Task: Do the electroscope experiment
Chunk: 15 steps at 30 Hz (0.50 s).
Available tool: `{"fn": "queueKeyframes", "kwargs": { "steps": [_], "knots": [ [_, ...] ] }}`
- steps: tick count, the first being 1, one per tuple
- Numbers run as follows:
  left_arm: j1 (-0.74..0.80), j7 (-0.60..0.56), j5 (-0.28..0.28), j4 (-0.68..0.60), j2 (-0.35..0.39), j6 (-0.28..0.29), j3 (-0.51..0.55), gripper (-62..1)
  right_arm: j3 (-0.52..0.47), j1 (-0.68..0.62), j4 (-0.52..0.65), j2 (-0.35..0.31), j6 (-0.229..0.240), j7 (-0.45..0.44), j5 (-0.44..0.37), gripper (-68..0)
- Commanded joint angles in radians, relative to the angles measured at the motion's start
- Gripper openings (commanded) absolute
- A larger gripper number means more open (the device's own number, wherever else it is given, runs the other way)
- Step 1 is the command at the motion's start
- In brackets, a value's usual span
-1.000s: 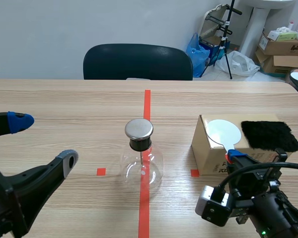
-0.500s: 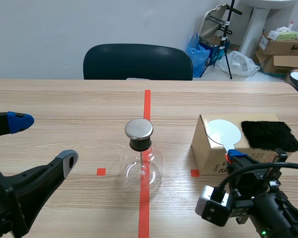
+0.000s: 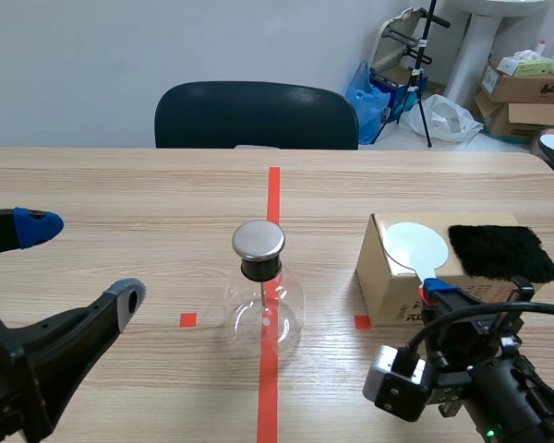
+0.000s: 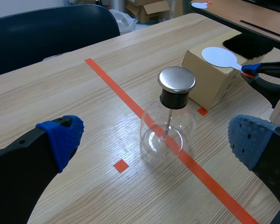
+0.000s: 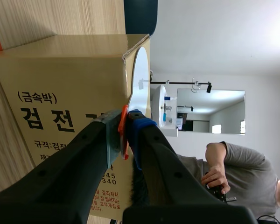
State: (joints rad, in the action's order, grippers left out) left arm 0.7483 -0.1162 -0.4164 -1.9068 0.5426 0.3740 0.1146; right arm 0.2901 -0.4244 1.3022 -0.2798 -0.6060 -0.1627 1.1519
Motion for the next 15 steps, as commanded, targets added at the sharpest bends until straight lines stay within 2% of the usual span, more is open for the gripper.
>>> {"fn": "queueKeyframes", "kwargs": {
  "steps": [1,15],
  "knots": [
    [0.002,-0.014,-0.006,-0.020,-0.008,0.002,0.005,1.4,-0.010,0.011,0.013,-0.011,-0.004,0.000,-0.003,-66.6],
    [0.002,-0.014,-0.006,-0.020,-0.008,0.002,0.005,1.4,-0.010,0.009,0.013,-0.011,-0.004,0.011,-0.003,-66.6]
  ]
}}
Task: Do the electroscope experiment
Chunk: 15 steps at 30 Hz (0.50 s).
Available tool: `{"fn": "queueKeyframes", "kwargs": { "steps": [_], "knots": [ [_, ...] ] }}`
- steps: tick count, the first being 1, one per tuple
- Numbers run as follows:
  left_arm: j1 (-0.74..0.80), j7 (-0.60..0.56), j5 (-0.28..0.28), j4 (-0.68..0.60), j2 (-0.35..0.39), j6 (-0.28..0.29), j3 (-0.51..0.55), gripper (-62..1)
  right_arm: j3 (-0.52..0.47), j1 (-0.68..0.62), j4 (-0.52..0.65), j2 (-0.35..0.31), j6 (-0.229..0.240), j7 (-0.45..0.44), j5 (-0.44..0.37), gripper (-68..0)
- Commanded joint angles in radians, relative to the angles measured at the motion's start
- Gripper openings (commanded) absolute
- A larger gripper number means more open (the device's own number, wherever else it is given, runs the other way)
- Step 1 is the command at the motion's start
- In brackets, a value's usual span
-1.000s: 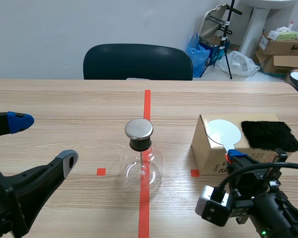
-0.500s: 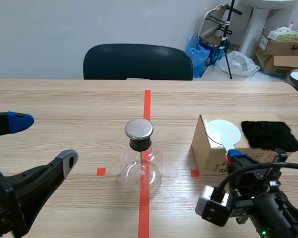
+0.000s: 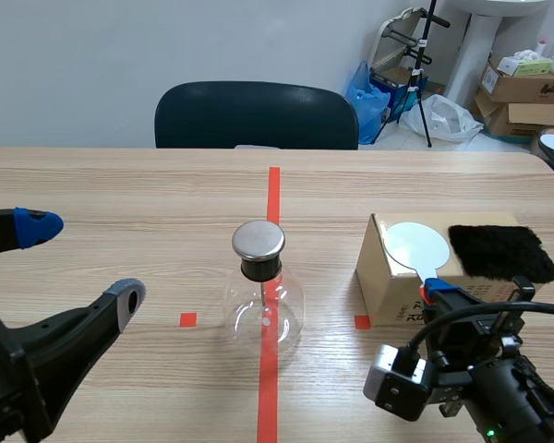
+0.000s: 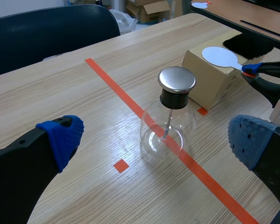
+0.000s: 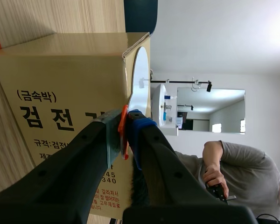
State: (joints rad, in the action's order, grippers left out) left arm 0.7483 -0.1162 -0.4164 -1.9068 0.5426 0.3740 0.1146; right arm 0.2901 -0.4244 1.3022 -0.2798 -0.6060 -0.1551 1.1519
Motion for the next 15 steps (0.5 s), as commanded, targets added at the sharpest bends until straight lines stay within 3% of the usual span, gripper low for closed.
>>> {"fn": "queueKeyframes", "kwargs": {
  "steps": [1,4,11,15],
  "knots": [
    [0.002,-0.014,-0.006,-0.020,-0.008,0.002,0.005,1.4,-0.010,0.009,0.013,-0.011,-0.004,0.003,-0.003,-66.6],
    [0.002,-0.014,-0.006,-0.020,-0.008,0.002,0.005,1.4,-0.010,0.009,0.013,-0.011,-0.013,0.006,-0.003,-66.6],
    [0.002,-0.018,-0.006,-0.020,-0.008,0.002,0.005,1.4,-0.010,0.008,0.014,-0.011,-0.090,0.015,0.031,-66.5],
    [0.002,-0.017,-0.006,-0.020,-0.008,0.002,0.005,1.4,-0.010,0.024,0.028,-0.011,-0.094,0.078,0.060,-66.5]
  ]
}}
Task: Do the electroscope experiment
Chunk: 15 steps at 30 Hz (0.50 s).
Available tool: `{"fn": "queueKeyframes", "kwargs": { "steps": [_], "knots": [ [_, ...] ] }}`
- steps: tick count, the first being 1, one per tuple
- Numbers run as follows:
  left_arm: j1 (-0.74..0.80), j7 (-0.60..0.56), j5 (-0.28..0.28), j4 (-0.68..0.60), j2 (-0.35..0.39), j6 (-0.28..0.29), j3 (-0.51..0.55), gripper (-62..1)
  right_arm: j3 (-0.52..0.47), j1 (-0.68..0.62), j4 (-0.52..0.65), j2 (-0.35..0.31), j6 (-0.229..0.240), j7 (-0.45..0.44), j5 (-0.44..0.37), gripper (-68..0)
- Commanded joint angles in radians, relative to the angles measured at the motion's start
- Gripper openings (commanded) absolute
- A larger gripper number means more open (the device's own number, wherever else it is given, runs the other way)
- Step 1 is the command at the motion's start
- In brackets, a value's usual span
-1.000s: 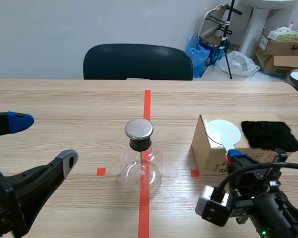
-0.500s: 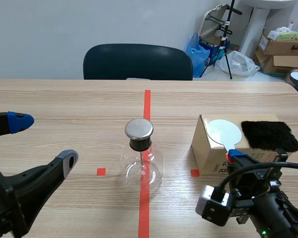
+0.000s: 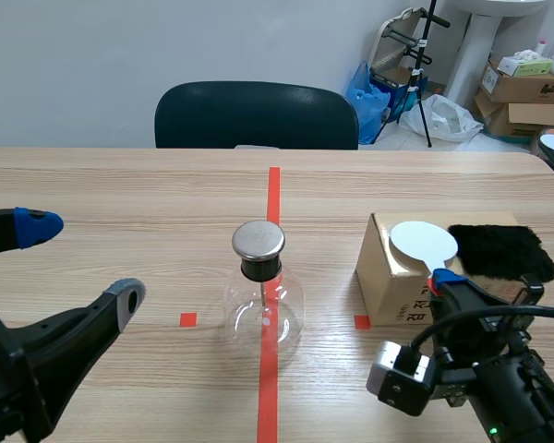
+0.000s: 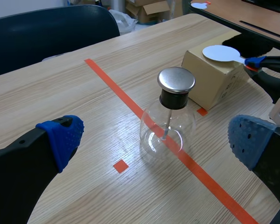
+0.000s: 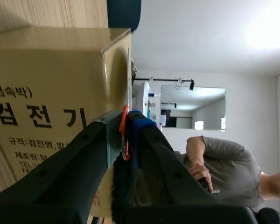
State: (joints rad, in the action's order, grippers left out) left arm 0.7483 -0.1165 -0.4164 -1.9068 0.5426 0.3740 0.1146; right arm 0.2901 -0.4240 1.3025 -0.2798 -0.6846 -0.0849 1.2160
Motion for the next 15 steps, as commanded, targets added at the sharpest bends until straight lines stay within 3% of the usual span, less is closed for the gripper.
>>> {"fn": "queueKeyframes", "kwargs": {
  "steps": [1,9,15],
  "knots": [
    [0.002,-0.017,-0.006,-0.020,-0.008,0.002,0.005,1.4,-0.010,0.026,0.038,-0.011,-0.016,0.020,-0.003,-66.5],
    [0.002,-0.018,-0.007,-0.020,-0.008,0.002,0.005,1.4,-0.005,0.028,0.167,-0.011,-0.005,0.108,0.086,-66.5],
    [0.002,-0.010,-0.006,-0.020,-0.007,0.002,0.005,1.4,0.038,0.039,0.180,-0.017,0.004,0.151,0.149,-66.5]
  ]
}}
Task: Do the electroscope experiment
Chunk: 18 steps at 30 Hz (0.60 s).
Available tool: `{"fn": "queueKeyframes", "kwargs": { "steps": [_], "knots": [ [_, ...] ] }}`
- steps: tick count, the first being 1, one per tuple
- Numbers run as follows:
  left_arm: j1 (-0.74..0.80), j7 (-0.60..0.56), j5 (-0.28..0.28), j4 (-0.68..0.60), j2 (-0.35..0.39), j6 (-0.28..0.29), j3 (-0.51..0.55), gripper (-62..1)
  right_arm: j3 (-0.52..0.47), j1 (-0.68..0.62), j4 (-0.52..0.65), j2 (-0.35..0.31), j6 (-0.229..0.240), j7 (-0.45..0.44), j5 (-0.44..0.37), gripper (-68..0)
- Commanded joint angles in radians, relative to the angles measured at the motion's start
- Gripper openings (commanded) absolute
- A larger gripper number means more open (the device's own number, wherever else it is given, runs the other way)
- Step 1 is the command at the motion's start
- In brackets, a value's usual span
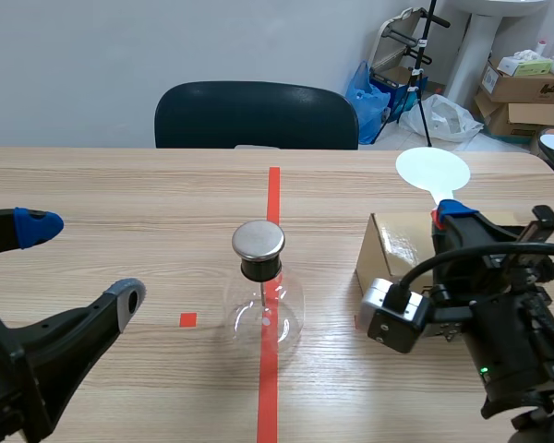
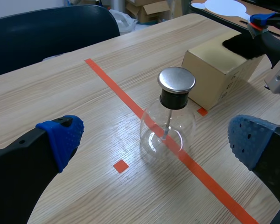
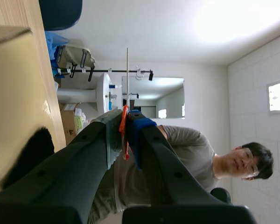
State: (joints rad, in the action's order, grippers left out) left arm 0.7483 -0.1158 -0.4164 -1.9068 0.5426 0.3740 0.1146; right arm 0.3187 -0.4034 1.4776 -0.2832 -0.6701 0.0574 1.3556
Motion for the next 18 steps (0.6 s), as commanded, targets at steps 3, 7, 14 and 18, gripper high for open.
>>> {"fn": "queueKeyframes", "kwargs": {
  "steps": [3,7,14,18],
  "knots": [
    [-0.007,0.050,-0.007,-0.020,-0.007,0.002,0.005,-10.6,0.058,0.023,0.005,-0.032,-0.011,0.054,0.033,-66.5],
    [-0.050,0.131,-0.006,0.006,-0.007,0.061,0.005,-48.7,0.134,0.033,0.005,-0.061,-0.011,0.140,0.068,-66.5],
    [-0.150,0.069,0.056,0.141,-0.007,0.272,-0.025,-58.1,0.255,0.055,0.005,-0.106,-0.011,0.287,0.105,-66.5],
    [-0.237,-0.047,0.156,0.277,-0.008,0.303,-0.076,-58.1,0.293,0.057,0.005,-0.111,-0.019,0.346,0.105,-66.5]
  ]
}}
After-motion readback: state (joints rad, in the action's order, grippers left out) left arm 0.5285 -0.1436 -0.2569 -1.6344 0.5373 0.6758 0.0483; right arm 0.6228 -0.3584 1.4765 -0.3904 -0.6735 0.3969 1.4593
